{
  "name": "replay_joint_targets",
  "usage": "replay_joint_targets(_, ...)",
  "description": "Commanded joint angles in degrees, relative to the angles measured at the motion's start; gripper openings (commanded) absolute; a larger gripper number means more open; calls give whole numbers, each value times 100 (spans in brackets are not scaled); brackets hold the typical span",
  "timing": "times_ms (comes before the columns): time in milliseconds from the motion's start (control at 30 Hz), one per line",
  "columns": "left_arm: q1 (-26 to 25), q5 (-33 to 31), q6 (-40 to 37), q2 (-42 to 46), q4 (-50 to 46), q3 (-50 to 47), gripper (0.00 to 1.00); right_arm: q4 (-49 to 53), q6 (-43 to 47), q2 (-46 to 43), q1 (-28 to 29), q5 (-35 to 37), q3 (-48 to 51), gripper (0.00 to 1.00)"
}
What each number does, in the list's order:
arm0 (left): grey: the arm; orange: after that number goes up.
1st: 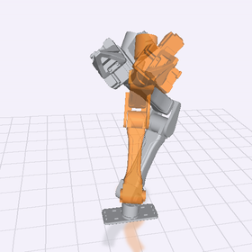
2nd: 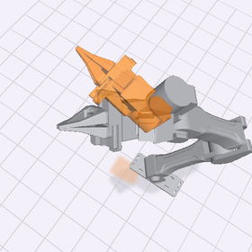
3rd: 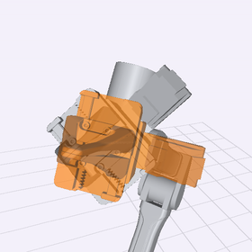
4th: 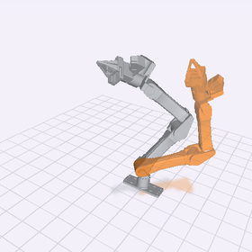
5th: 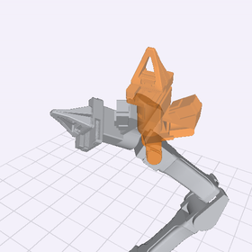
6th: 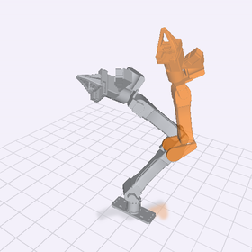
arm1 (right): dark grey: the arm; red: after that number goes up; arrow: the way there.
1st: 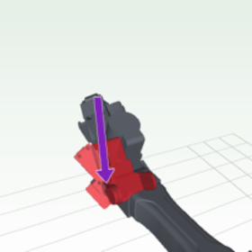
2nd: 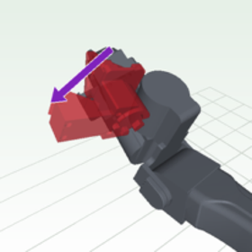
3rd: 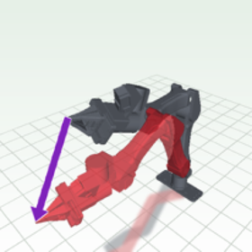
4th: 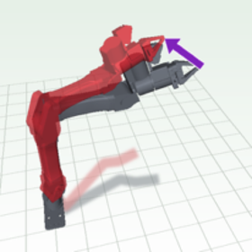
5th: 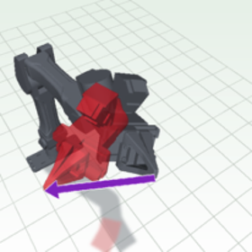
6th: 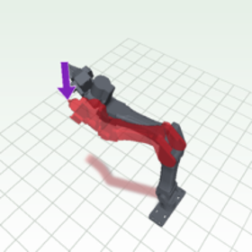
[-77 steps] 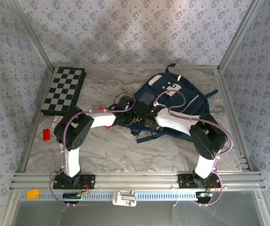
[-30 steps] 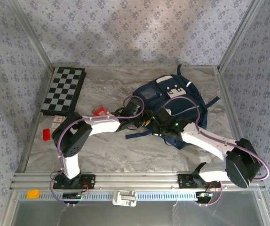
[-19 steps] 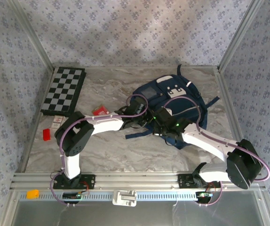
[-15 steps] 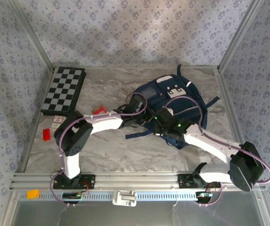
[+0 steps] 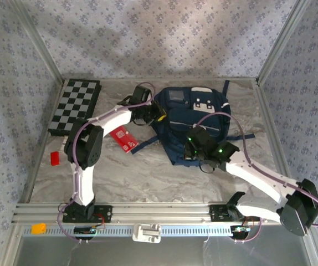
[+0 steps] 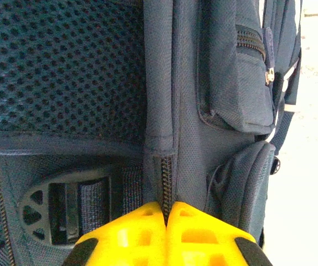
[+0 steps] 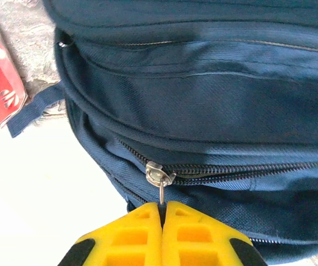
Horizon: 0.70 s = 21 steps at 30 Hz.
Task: Pack books, pencil case, and school supplies into a backpack
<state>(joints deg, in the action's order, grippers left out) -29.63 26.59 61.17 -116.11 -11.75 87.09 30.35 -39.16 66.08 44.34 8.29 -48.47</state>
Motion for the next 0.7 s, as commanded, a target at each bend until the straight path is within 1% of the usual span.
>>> replay_joint_targets(0,335,-276,-571,46,272,367,13,10,267,522,261,-513,-394,0)
replay_joint_targets(100,376,-330,-668,571,133,-146,30,-165,262,973,391,-346,-662,0)
replay_joint_targets(167,368,-499,-538,1139,141,-825,40,-178,267,1068,444,-206,-676,0)
replay_joint_targets(267,147,-591,43,1902,375,-1862,48,-259,212,999,422,-149,-482,0)
replay_joint_targets(367,-341,-753,879,2416,973,-2745,51,-421,183,877,418,-146,-264,0)
replay_joint_targets(433,-705,-932,1286,2559,1384,-3033,52,-470,180,860,409,-168,-217,0)
replay_joint_targets(500,-1030,-1169,1553,2531,1330,-3006,51,-442,180,871,409,-140,-233,0)
replay_joint_targets(600,-1476,-1730,1755,2369,1131,-2799,48,-522,192,852,418,-130,-177,0)
replay_joint_targets(667,-1636,-1840,1865,2144,1029,-2635,46,-562,215,844,407,-124,-170,0)
